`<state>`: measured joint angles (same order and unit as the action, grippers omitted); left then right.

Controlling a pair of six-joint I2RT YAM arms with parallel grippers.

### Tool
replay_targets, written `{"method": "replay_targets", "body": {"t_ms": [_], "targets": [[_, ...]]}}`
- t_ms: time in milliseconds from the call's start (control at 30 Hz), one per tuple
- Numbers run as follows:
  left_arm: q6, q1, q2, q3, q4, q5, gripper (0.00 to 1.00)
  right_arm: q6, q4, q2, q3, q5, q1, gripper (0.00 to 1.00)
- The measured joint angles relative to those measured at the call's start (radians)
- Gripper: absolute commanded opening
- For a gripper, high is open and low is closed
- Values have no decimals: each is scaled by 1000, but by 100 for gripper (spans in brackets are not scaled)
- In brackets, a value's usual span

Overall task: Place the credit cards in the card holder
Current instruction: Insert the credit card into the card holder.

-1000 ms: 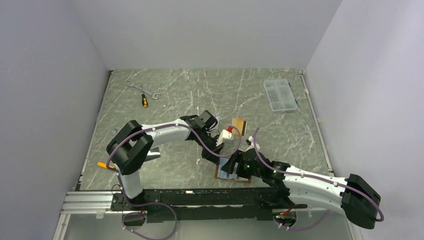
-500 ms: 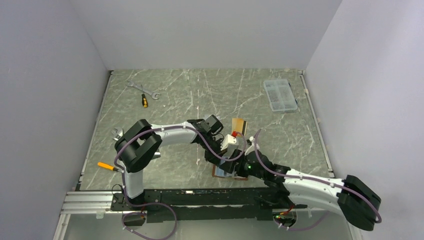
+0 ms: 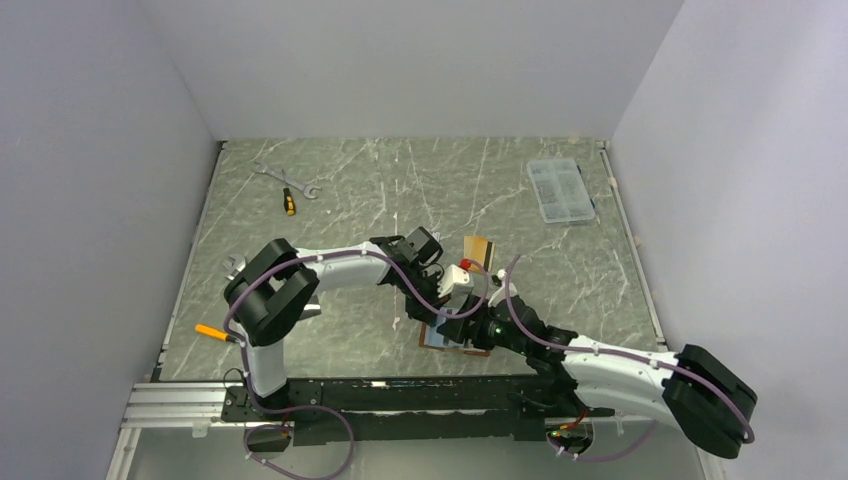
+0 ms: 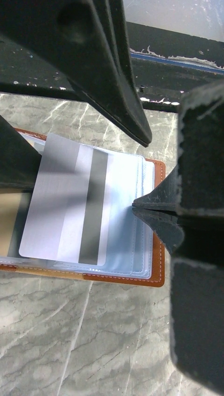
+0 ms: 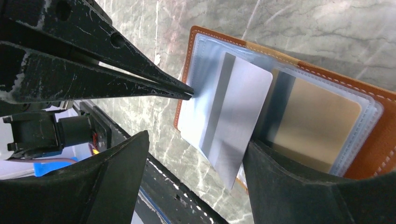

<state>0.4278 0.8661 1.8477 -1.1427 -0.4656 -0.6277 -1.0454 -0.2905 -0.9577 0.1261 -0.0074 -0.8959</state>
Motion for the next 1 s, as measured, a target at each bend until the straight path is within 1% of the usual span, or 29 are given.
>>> {"method": "replay_targets", "body": {"t_ms": [133,233,367,533,633,767,867,1000], "targets": [[1,13,9,-15,-13,24,1,13,78,104,-17,3,4,82],[0,24,36,-55,-35,34,1,17,142,218,-38,10,15,82],[-1,36,42,-66,-40,54,0,16,241,325,-49,17,35,79],[0,43,36,-64,-39,67,0,8,326,378,-49,32,40,72],[0,43,26,-52,-27,68,2,10,337,373,-49,34,40,69],[8,31,11,-34,-31,39,4,27,321,287,-19,31,42,65],[19,7,10,-32,-68,2,6,51,312,207,20,28,42,58],[32,-63,10,-32,-119,-57,8,85,309,121,65,25,39,47]]}}
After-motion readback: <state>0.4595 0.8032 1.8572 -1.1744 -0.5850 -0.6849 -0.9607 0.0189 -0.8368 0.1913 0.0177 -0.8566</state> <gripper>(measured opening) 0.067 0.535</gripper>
